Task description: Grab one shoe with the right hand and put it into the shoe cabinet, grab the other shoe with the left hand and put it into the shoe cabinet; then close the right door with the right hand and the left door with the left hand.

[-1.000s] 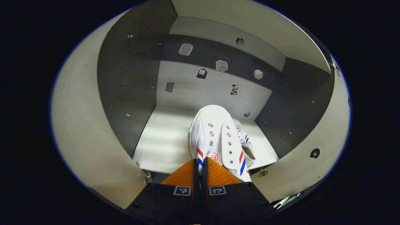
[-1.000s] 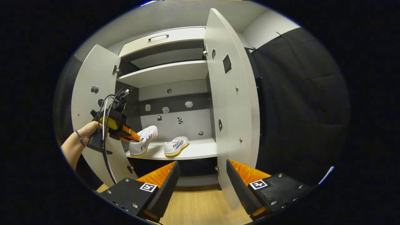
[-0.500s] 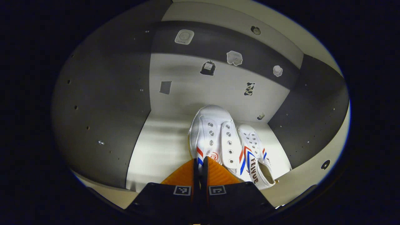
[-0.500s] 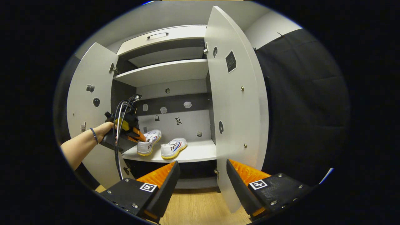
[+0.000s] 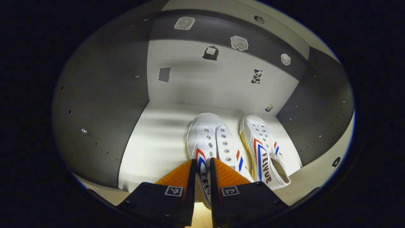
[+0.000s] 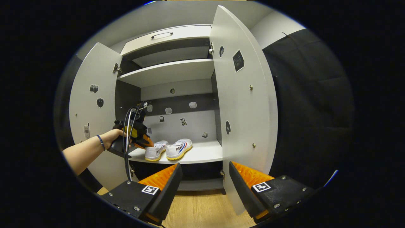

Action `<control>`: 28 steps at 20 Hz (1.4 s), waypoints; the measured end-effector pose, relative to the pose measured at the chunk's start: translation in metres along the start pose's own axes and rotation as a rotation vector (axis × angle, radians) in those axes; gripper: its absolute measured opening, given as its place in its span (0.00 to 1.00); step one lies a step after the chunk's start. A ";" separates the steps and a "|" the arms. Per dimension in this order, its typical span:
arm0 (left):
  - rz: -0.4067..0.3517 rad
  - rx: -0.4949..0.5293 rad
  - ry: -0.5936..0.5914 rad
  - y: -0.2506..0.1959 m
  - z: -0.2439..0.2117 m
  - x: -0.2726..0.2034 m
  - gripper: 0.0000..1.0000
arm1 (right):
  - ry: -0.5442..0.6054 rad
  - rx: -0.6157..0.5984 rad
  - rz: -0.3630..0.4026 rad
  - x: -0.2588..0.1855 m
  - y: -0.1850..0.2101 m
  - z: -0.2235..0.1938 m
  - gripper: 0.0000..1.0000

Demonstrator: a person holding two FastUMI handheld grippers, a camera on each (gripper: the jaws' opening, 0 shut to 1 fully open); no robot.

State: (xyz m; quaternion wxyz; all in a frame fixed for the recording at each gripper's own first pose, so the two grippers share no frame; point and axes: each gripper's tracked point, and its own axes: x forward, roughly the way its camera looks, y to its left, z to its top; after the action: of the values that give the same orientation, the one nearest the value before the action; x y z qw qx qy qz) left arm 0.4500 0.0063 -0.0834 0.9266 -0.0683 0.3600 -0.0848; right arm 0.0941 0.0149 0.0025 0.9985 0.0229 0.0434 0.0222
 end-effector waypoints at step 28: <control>-0.006 0.219 -0.701 -0.060 -0.027 -0.378 0.98 | -0.065 -0.046 -0.117 -0.088 -0.102 0.027 0.92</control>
State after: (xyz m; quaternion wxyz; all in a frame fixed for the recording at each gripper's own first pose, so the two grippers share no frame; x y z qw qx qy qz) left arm 0.1509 0.0241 0.1555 0.9952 0.0050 0.0093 -0.0971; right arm 0.0131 -0.0923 0.0316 0.9993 -0.0017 0.0115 -0.0361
